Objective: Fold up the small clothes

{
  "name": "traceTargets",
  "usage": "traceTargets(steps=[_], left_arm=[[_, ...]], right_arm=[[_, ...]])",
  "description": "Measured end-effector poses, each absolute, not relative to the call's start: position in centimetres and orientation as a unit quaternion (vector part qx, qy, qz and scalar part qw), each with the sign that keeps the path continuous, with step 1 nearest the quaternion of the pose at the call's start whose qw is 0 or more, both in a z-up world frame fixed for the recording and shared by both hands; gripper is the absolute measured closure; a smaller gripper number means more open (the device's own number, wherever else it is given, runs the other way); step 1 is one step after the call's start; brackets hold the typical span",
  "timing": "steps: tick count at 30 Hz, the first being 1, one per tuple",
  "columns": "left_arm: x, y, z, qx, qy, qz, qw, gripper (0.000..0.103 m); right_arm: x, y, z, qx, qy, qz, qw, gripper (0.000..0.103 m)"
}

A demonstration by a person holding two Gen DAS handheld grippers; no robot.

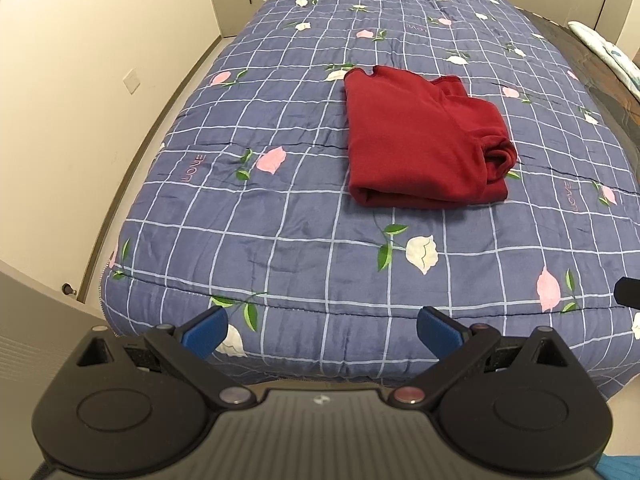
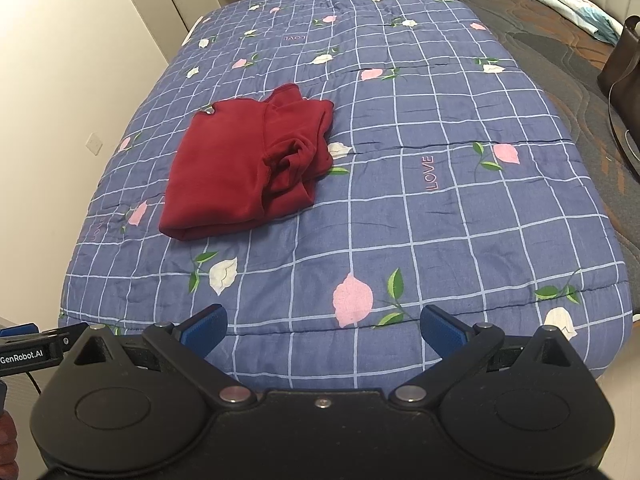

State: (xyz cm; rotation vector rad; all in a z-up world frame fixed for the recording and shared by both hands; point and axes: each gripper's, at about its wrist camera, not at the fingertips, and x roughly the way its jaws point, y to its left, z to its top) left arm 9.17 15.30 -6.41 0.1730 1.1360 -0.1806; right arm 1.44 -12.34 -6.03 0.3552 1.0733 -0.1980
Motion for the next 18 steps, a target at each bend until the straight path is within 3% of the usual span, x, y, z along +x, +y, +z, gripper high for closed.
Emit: traceTargets(steps=[18], left_arm=[[9.99, 15.79, -6.82, 0.088, 0.542, -0.102, 0.830, 0.001]], right_arm=[[1.24, -11.72, -6.11, 0.171, 0.508, -0.110, 0.837, 0.001]])
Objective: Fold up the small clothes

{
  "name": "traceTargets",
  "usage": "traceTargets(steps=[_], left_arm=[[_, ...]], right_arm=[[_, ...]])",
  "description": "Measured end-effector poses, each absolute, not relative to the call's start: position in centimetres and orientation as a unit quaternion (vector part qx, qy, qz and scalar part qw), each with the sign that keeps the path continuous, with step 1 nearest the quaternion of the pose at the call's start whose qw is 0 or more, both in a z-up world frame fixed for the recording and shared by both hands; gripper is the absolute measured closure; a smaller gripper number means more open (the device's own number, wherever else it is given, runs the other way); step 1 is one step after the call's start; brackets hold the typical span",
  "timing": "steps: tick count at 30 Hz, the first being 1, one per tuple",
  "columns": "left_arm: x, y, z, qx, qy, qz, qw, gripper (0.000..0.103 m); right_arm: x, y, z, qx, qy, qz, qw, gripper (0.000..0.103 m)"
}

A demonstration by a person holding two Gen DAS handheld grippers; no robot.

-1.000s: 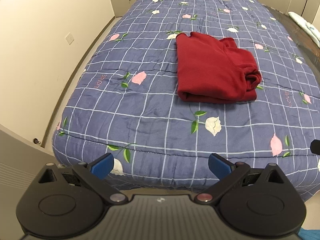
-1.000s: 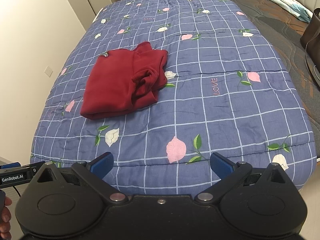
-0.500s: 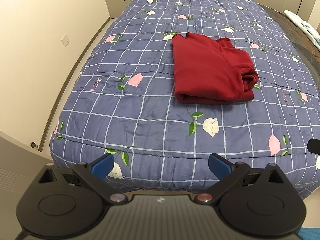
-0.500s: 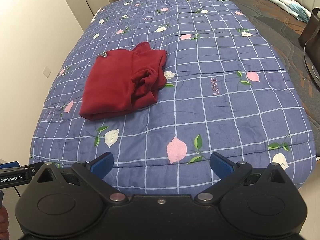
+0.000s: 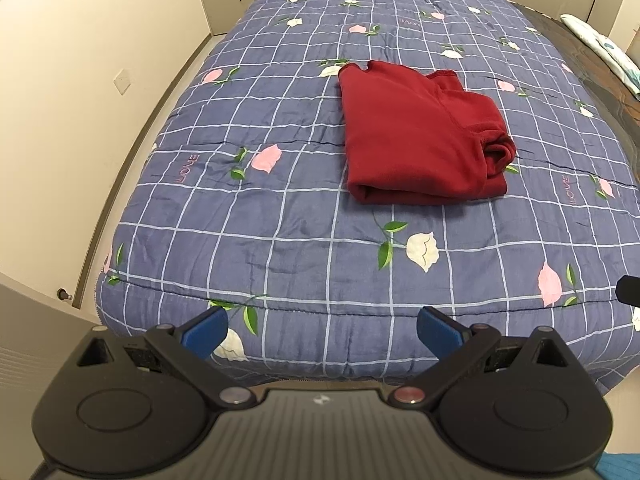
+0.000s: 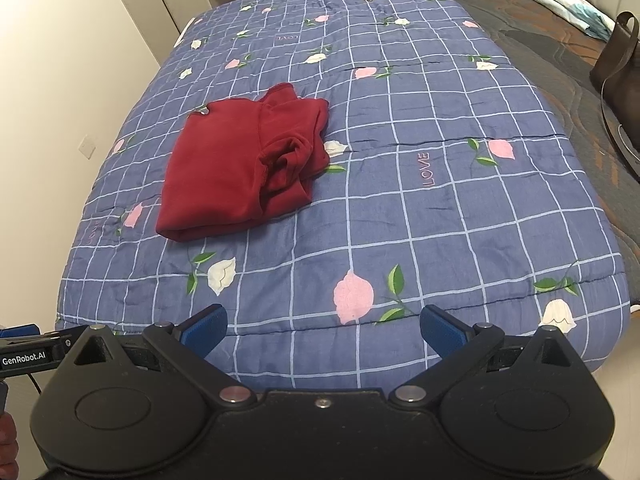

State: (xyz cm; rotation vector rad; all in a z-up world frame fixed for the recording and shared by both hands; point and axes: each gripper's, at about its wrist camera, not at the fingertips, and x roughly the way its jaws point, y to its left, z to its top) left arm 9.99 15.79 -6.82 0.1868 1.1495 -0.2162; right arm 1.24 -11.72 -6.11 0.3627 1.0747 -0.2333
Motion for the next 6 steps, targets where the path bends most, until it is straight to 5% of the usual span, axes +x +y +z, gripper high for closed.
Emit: traceTargets(steps=[6], left_arm=[[10.36, 15.93, -6.89, 0.091, 0.541, -0.110, 0.829, 0.001]], right_arm=[[1.25, -11.23, -5.91, 0.173, 0.508, -0.118, 0.835, 0.001]])
